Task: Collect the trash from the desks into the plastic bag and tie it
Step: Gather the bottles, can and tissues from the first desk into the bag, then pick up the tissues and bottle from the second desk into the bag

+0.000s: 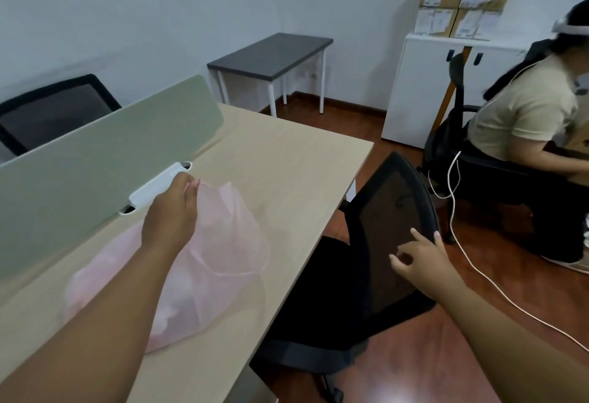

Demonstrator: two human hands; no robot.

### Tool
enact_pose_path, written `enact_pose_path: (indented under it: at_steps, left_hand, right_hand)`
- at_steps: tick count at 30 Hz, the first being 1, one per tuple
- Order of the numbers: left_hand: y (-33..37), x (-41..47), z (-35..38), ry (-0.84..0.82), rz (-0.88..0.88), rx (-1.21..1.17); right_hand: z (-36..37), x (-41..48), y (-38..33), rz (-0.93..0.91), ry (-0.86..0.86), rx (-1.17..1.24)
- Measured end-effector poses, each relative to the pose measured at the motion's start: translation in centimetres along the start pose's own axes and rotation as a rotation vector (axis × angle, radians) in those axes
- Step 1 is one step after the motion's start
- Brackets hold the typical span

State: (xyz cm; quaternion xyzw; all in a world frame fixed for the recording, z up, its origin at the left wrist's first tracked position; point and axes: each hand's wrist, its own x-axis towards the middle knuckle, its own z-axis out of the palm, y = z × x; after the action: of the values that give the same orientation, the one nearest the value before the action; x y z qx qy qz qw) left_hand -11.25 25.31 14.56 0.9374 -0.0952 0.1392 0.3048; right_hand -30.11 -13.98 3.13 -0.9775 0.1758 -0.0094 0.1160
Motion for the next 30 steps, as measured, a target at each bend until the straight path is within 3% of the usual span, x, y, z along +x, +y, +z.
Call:
enact_pose_path:
  at_steps: [9, 22, 30]
  left_hand:
    - [-0.3, -0.3, -0.6, 0.008, -0.006, 0.032]
    - [-2.0, -1.5, -2.3, 0.015, -0.005, 0.088]
    - [-3.4, -2.1, -3.9, 0.064, -0.025, 0.138]
  right_hand:
    - [0.9, -1.8, -4.7, -0.148, 0.083, -0.167]
    - [3.9, -2.2, -18.8, -0.245, -0.188, 0.033]
    - [3.4, -0.8, -18.2, -0.251, -0.235, -0.012]
